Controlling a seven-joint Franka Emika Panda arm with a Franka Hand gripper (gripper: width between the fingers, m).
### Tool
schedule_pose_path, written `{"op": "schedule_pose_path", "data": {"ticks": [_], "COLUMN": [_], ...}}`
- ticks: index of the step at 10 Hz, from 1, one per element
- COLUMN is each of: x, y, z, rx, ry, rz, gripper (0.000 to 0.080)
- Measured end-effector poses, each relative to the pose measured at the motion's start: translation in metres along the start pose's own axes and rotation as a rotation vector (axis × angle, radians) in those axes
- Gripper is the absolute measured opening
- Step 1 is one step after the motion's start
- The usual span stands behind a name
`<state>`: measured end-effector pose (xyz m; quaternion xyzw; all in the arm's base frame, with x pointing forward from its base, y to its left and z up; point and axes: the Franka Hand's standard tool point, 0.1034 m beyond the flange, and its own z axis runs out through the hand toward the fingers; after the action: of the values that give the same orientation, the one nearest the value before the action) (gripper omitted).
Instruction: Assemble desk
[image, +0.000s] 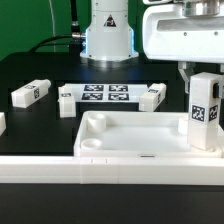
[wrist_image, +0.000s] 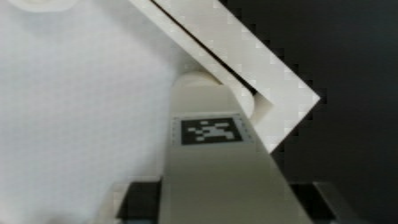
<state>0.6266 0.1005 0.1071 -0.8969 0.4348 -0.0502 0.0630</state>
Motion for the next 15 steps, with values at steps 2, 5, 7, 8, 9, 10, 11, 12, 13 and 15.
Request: {"op": "schedule_pose_path", "data": {"ticks": [2, 5, 7, 8, 9, 10, 11, 12, 13, 15], "x": [0.0004, -0.001, -0.0006, 0.0001, 0.0004, 0.0001, 0.0003, 0.0014, 0.0017, 0.0017], "y": [-0.0001, -0.0036, -0.0048, -0.0045, -0.0043, -0.0044, -0.0041, -0.0036, -0.0034, -0.0032], "z": [-0.0004, -0.0023, -0.0031, -0.0033, -0.0033, -0.0032, -0.0033, -0.0034, -0.0034, -0.0032], "rx": [-0.002, -0.004, -0.002, -0.003, -0.003, -0.003, -0.003, -0.003, -0.003, -0.004], "ry": [0.0, -0.001, -0.001, -0.001, -0.002, -0.002, -0.003, -0.003, -0.003, -0.003], "rz": [-0.113, -0.397, -0.601, -0.67, -0.775, -0.858, -0.916, -1.009, -1.079, -1.147], "gripper": [0.0571, 0.0645, 0.0649, 0.0649, 0.0649, 0.0649, 0.0649, 0.0649, 0.0649, 0.0649]}}
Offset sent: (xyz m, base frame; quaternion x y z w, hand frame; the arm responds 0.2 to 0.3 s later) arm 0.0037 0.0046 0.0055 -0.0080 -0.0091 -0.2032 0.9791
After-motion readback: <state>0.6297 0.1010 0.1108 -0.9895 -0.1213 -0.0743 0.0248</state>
